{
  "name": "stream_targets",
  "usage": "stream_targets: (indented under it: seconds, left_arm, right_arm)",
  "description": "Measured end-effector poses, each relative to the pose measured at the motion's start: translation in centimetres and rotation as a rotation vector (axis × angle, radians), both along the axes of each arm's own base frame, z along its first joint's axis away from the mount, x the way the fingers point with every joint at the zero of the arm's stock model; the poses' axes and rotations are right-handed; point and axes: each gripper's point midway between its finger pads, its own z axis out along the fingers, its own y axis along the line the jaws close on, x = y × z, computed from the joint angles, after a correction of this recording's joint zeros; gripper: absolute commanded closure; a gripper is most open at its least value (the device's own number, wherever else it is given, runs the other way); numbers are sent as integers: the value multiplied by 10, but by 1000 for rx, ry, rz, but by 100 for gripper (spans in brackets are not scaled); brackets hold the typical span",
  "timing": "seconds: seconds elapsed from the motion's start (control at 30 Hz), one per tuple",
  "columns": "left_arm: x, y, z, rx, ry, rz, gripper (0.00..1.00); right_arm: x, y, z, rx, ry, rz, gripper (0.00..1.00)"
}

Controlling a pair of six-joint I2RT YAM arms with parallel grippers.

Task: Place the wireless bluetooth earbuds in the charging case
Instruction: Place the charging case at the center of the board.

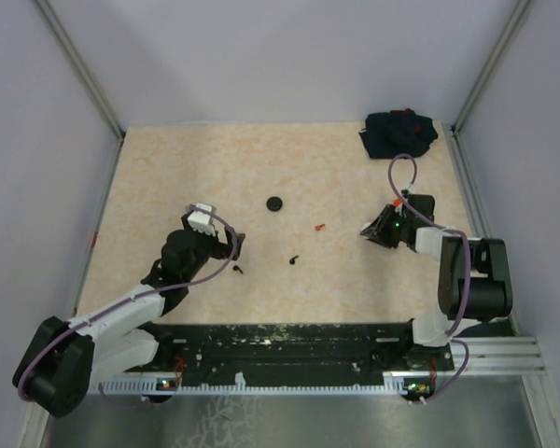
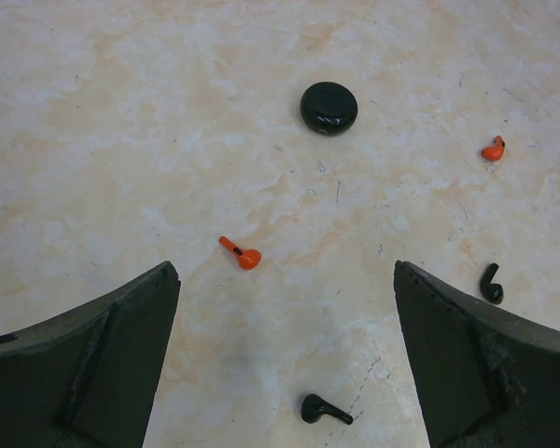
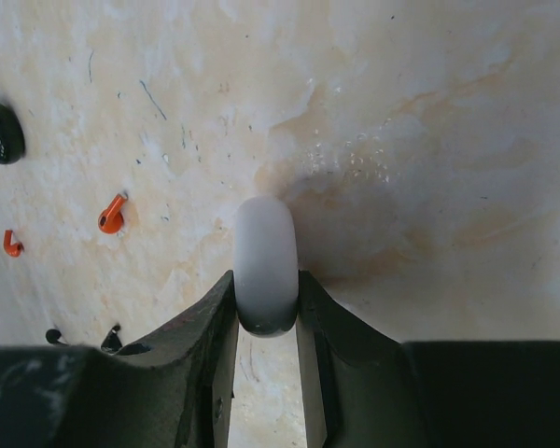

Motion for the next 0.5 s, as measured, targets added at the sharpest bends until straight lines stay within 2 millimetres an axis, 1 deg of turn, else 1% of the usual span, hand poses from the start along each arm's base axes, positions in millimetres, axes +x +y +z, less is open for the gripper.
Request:
stream_targets:
  seconds: [0.2, 0.27, 0.4, 0.5]
  left_arm:
    - [-1, 0, -3, 4, 12, -2, 0]
    - [-2, 0, -3, 3, 14, -4, 0]
    - [-2, -1, -4, 2, 18, -12, 0]
    - [-2, -3, -3, 0, 18, -19, 0]
  right_arm:
    - [1, -7, 5, -28, -13, -35, 52]
    - [-3, -11, 6, -48, -12, -51, 48]
    - [-10, -19, 7, -89, -6, -85, 44]
    - [-16, -23, 8, -113, 5, -99, 37]
